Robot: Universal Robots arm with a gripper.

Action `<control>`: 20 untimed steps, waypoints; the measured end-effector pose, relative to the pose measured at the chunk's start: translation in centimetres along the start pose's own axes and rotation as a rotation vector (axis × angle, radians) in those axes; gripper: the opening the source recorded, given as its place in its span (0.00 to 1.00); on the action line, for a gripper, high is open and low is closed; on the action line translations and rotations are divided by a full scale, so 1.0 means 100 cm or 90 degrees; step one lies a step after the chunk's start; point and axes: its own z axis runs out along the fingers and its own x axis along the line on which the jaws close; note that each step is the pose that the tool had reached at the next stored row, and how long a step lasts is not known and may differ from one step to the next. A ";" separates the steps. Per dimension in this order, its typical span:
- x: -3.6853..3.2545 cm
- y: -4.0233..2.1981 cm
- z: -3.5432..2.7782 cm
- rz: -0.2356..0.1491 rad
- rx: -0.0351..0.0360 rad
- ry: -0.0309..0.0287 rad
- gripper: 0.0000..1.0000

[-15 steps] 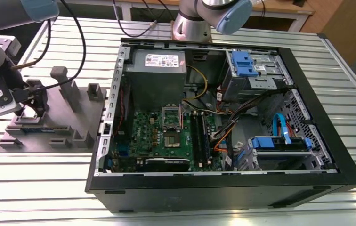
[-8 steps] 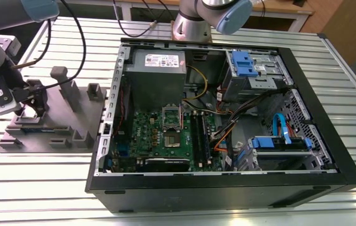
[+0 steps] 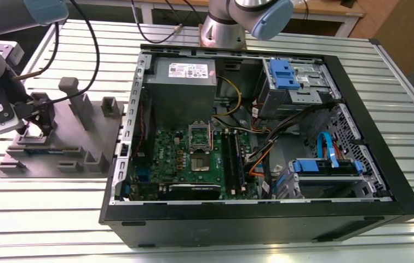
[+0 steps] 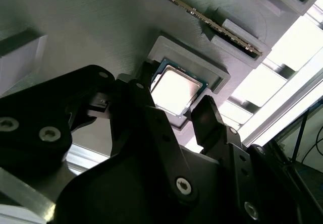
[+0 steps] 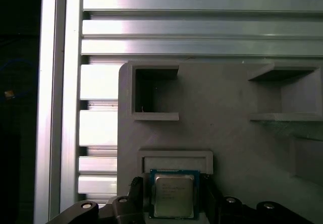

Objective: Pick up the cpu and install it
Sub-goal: 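Pick up the cpu and move it towards the insertion slot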

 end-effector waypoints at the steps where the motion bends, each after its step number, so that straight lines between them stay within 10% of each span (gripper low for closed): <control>1: 0.0000 0.0000 0.0001 0.000 0.0000 0.0000 0.58; 20: 0.0000 0.0000 0.0002 0.000 0.0000 0.0000 0.47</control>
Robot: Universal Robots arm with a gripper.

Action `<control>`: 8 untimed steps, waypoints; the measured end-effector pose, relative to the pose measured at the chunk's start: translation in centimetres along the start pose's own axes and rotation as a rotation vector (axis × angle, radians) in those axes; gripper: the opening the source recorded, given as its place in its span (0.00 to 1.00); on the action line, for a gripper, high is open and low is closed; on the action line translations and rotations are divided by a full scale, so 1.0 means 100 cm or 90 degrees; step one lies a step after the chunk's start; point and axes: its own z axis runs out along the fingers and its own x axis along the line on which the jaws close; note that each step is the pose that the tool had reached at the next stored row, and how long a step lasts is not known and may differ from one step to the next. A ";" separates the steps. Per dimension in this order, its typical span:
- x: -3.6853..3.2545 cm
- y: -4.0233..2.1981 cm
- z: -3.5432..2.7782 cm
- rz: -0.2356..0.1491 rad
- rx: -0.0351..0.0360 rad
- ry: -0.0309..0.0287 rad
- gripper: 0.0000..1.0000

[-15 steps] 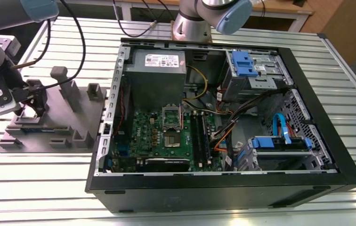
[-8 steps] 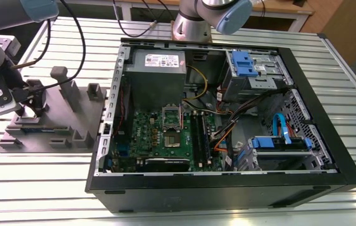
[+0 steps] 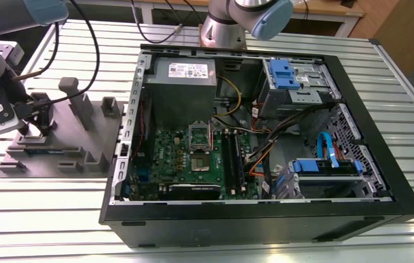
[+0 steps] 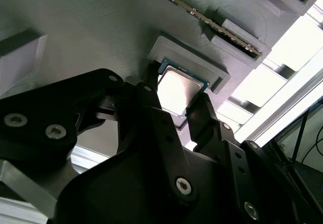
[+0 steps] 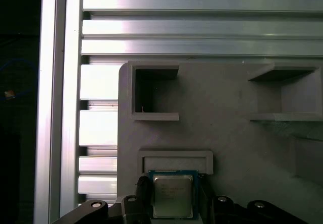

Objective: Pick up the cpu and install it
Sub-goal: 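Pick up the cpu and move it towards the insertion slot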

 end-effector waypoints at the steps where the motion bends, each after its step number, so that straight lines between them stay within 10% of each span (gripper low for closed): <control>1: 0.0000 0.0000 0.0000 0.000 0.0000 0.0000 0.47; 8: 0.0000 0.0000 0.0000 0.000 -0.0001 0.0000 0.47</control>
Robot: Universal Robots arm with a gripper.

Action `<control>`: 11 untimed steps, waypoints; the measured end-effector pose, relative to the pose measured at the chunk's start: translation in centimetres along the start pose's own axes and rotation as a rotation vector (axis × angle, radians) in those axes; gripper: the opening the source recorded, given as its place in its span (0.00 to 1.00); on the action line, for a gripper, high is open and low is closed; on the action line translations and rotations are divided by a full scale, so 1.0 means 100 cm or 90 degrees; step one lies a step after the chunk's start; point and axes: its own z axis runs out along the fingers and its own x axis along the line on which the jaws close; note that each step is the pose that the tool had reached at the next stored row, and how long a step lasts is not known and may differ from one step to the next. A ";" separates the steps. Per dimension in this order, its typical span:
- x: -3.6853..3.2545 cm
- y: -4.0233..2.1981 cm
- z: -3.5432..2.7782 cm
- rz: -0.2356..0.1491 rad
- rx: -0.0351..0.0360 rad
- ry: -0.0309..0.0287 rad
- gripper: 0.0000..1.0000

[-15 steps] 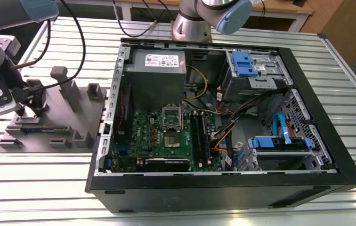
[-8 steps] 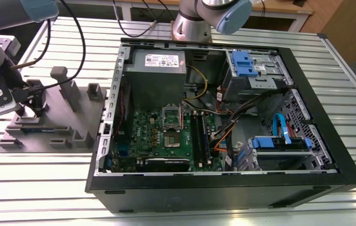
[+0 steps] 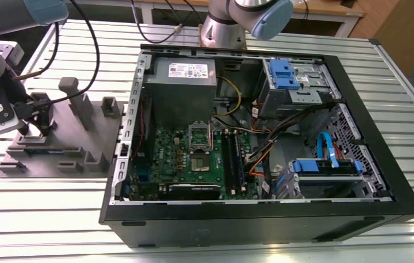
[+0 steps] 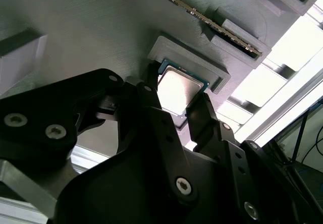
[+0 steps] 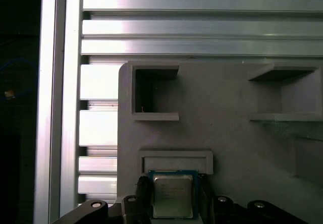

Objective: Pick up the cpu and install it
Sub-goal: 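Pick up the cpu and move it towards the insertion slot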

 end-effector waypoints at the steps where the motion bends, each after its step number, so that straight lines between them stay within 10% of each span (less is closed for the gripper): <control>1: -0.0001 0.0000 -0.0002 0.000 -0.0001 -0.0001 0.47; 11: 0.0000 0.0002 -0.0048 0.000 -0.0001 0.0001 0.47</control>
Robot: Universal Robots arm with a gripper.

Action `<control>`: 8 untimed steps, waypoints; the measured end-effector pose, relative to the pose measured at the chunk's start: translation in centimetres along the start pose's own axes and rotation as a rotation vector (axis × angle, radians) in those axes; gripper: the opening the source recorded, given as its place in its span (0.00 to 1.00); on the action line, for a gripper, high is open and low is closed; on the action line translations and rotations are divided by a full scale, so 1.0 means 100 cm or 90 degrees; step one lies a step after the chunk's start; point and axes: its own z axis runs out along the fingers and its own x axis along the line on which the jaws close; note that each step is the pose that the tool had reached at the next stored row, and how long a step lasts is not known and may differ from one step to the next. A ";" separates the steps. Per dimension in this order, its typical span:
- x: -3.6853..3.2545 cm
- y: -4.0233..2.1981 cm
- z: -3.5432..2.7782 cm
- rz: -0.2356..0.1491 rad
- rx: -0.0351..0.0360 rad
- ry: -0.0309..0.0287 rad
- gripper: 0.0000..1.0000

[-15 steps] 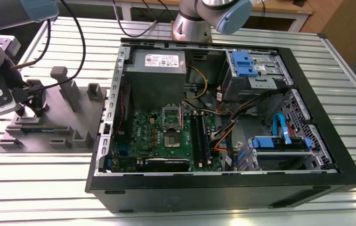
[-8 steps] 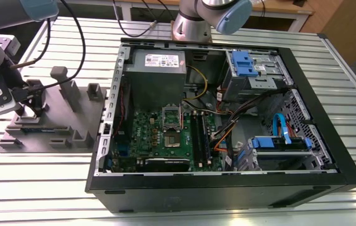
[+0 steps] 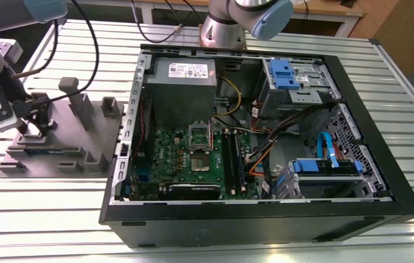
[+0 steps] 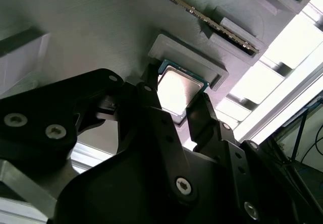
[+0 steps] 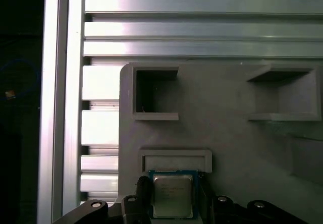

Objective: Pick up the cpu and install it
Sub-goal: 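Pick up the cpu and move it towards the insertion slot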

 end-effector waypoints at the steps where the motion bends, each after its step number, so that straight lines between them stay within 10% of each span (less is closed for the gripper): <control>1: 0.0000 0.0000 -0.0005 0.000 0.0000 -0.0001 0.47; 8: 0.0000 0.0002 -0.0035 0.000 -0.0001 -0.0001 0.47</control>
